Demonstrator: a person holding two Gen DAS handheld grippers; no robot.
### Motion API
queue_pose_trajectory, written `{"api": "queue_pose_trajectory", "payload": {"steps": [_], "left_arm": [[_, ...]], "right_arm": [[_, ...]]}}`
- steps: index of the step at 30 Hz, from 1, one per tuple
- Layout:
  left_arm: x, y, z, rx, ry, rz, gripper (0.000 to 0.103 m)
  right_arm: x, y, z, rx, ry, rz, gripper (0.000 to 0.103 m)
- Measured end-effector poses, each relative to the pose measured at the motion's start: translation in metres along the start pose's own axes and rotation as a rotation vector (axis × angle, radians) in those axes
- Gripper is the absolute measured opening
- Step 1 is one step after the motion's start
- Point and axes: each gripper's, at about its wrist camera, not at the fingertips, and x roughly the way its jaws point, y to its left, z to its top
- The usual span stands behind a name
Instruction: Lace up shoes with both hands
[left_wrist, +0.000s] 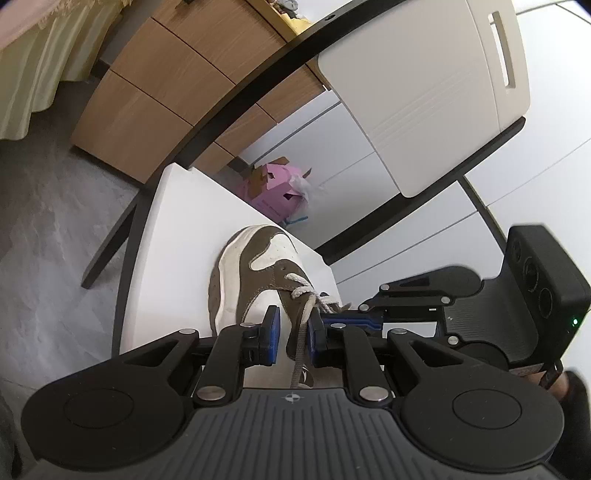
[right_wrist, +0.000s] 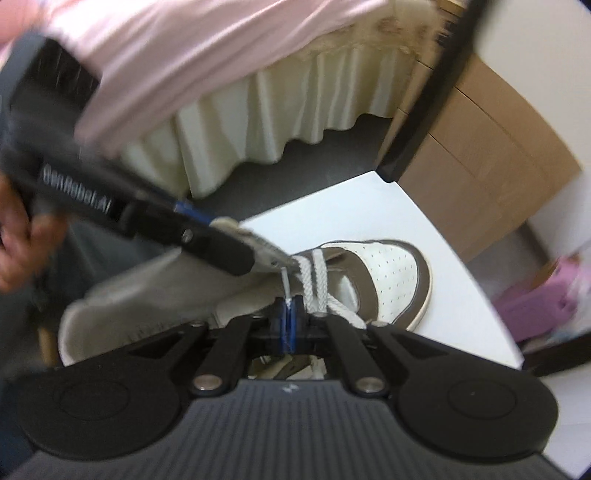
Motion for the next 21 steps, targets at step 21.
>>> {"api": "queue_pose_trajectory", "payload": {"steps": [21], "left_arm": [[-0.002,-0.02,-0.005,0.181,-0.009,0.077,0.018]], "right_arm": [[0.005,-0.005,0.019,-0.06,0.116,0.065,0.003]]}}
